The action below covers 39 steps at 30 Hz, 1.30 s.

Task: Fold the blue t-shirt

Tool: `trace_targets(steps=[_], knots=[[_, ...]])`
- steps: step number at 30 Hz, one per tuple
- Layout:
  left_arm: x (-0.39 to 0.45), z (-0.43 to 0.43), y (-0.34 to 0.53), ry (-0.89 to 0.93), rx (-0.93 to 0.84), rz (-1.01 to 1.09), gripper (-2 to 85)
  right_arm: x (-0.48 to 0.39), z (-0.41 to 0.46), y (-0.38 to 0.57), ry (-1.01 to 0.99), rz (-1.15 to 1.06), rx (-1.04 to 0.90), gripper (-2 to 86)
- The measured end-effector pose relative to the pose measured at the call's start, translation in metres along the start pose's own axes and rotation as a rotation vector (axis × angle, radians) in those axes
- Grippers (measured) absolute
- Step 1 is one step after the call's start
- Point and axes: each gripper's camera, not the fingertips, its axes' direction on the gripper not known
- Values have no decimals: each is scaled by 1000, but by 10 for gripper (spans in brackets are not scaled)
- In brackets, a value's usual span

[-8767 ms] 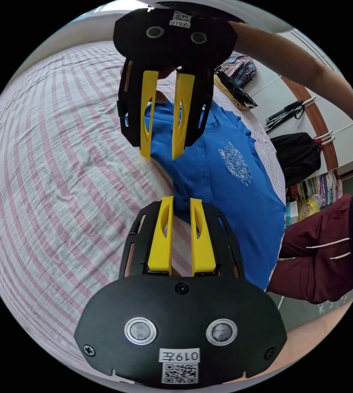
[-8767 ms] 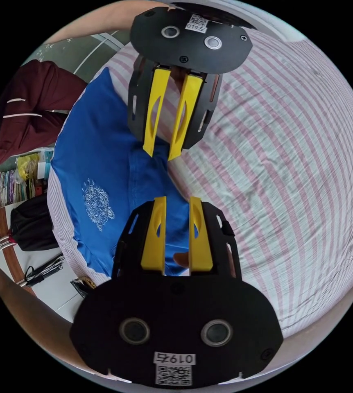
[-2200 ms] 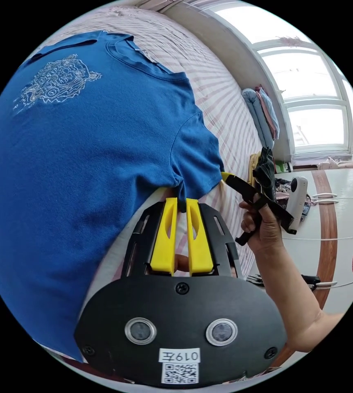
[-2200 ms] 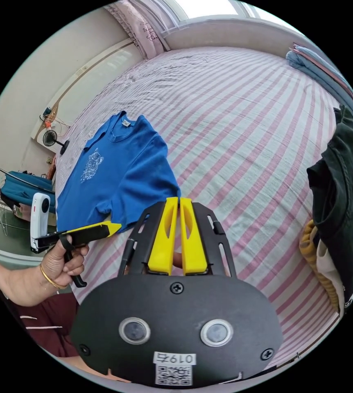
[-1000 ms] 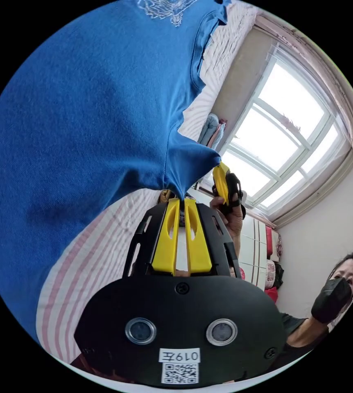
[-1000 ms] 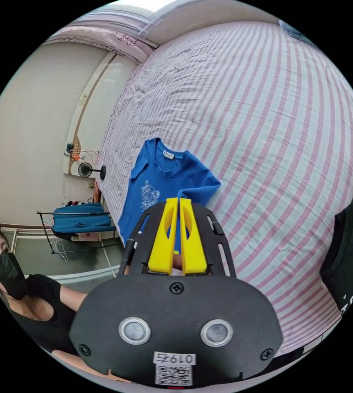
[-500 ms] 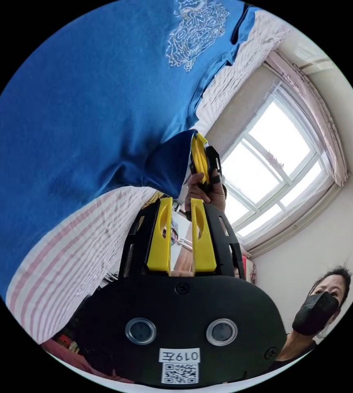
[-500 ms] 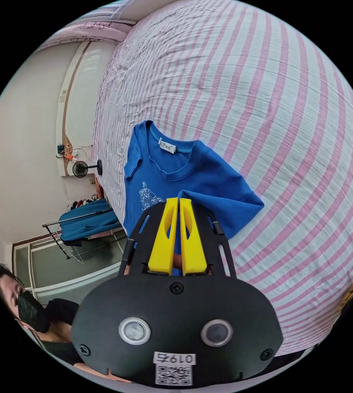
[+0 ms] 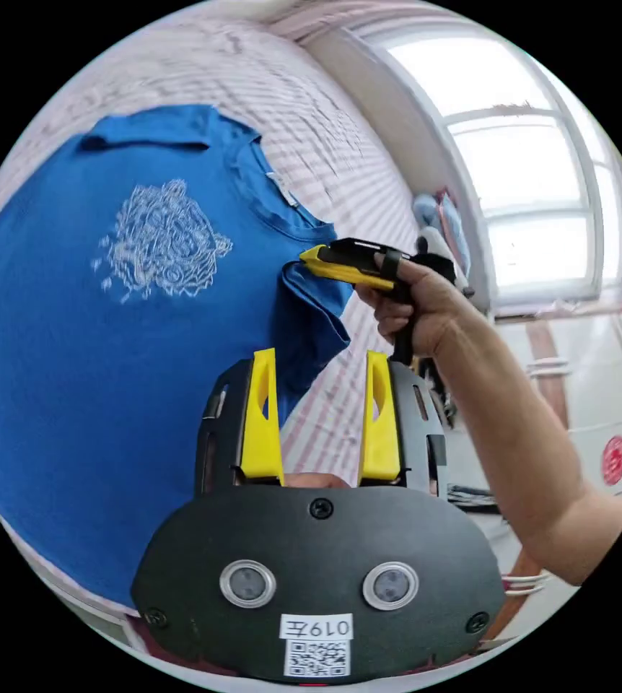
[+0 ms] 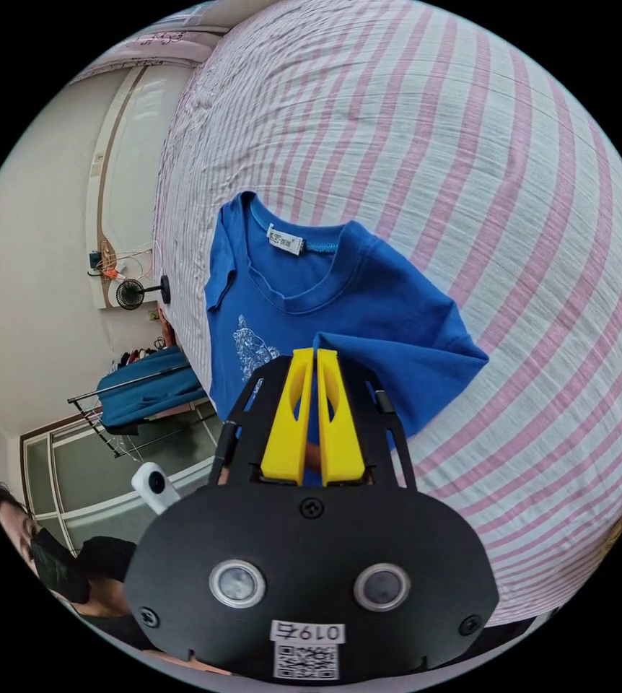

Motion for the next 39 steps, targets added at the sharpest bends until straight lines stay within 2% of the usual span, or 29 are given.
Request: trace_targets(steps=[2, 4, 10, 15, 20, 25, 27, 30, 35, 39], knots=[[19, 5, -9, -110, -29, 119, 141, -7, -4, 7, -1, 0, 4, -5], [26, 13, -15, -141, -53, 150, 124, -13, -6, 12, -1, -4, 6, -5], [8, 9, -22, -86, -2, 6, 36, -39, -11, 32, 25, -43, -5, -2], [-35, 9, -17, 124, 0, -258, 23, -53, -6, 47, 70, -55, -9, 15], [-46, 13, -26, 147, -49, -288, 21, -63, -4, 68, 18, -81, -20, 86], [-52, 14, -34, 187, -76, -305, 21, -79, -37, 107, -19, -138, 129, 58], [-55, 17, -39, 213, -109, -303, 21, -87, -55, 126, 30, -199, 216, 40], [-59, 14, -43, 230, -108, -306, 20, -102, -70, 153, 283, -308, 261, 11], [-69, -5, -42, 174, -50, -333, 15, -136, -39, 183, 456, -470, 88, -5], [-48, -21, -54, 98, 18, -194, 11, -155, -18, 196, 550, -529, 48, -5]])
